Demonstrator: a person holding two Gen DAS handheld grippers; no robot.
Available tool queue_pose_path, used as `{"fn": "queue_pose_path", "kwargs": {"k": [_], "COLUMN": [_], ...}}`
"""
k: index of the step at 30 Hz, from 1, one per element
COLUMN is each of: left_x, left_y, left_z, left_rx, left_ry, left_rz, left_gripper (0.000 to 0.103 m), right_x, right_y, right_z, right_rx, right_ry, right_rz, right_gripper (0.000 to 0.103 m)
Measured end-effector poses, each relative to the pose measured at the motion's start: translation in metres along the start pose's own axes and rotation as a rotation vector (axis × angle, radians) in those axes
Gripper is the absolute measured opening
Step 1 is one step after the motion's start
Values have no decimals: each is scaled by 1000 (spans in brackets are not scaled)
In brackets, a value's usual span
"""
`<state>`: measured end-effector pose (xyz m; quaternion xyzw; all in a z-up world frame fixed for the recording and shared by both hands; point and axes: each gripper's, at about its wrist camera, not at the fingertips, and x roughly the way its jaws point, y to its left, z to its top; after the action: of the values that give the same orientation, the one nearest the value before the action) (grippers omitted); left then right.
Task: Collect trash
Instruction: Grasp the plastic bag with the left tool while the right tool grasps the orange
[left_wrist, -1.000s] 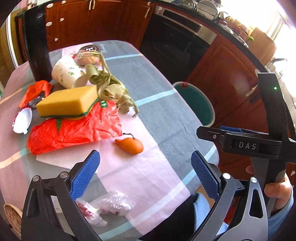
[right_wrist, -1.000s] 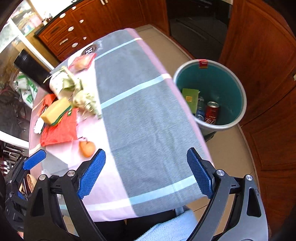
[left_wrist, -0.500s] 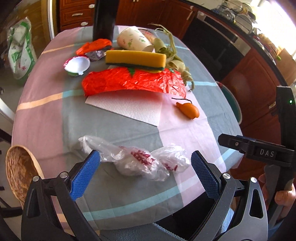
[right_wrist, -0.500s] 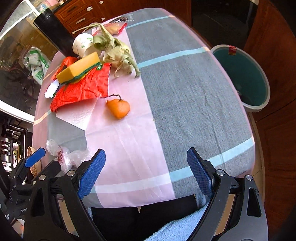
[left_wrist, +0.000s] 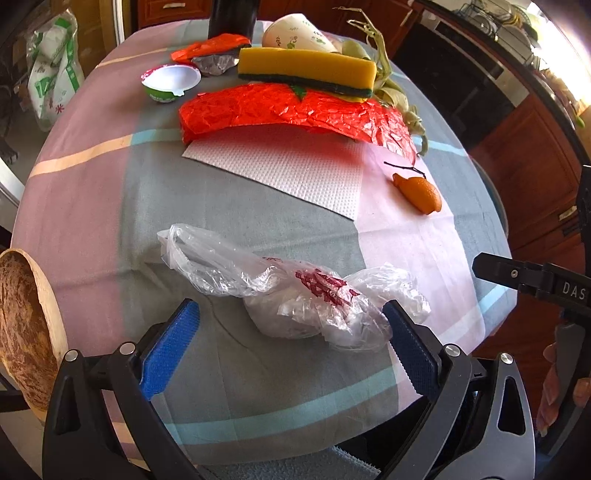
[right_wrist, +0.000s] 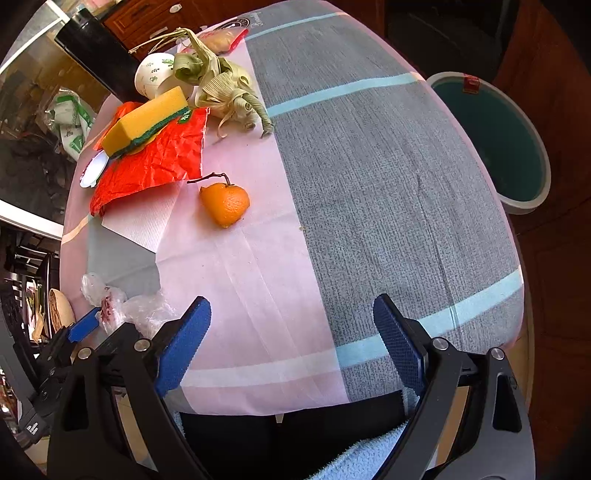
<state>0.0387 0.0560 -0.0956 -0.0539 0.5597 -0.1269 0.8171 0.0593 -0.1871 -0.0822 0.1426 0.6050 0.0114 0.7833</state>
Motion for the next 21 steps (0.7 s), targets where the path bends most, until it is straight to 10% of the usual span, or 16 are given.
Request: {"fn": "queue_pose_path", "kwargs": {"k": [2, 5, 8, 21], "left_x": [0, -2, -4, -4], "left_y": [-1, -4, -10, 7], "left_z": [2, 4, 10, 44], "left_rx": [4, 48, 74, 55], "left_ry": [-24, -61, -69, -88], "left_rz": [-7, -5, -21, -64], "left_gripper": [98, 65, 55, 54], "right_x": [3, 6, 9, 27], "right_y": [-1, -3, -4, 40], "right_z": [1, 3, 7, 42], "right_rx": [0, 2, 7, -87], "right_ry": [4, 9, 8, -29], "right_rz": [0, -1, 0, 23], "right_gripper": [85, 85, 86, 86]}}
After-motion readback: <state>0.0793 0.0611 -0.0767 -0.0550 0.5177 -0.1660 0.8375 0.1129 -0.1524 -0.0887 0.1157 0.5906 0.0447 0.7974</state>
